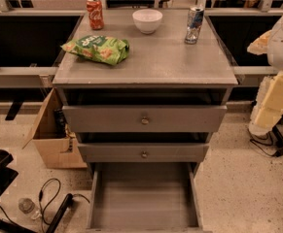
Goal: Place green rice chip bag into bottom drawer
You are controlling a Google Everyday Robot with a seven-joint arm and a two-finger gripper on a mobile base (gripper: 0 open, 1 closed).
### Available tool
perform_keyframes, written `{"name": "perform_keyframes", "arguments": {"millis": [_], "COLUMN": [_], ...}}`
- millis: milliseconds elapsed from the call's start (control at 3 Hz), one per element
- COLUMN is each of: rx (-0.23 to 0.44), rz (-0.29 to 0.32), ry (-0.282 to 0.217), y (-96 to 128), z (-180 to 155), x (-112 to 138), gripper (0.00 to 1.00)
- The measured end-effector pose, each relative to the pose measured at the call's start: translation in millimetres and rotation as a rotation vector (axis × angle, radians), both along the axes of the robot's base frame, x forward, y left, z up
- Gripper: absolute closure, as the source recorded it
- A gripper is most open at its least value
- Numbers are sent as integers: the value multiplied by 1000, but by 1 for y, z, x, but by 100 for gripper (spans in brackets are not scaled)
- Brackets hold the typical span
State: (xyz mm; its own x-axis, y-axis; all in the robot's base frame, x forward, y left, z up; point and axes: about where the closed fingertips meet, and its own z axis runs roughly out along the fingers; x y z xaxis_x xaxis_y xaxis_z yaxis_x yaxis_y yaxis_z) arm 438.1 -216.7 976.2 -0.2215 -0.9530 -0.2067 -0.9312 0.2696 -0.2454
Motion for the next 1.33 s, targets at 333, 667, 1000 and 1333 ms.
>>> {"name": "perform_keyframes", "arguments": {"millis": [333, 667, 1000, 1333], "rx": [0, 26, 158, 338], "rz": [0, 6, 51, 68], "ry": [0, -20, -93, -132], "y": [0, 5, 34, 75], "z": [0, 1, -3, -8], "x": [0, 9, 75, 158], "gripper": [0, 0, 0, 0]}}
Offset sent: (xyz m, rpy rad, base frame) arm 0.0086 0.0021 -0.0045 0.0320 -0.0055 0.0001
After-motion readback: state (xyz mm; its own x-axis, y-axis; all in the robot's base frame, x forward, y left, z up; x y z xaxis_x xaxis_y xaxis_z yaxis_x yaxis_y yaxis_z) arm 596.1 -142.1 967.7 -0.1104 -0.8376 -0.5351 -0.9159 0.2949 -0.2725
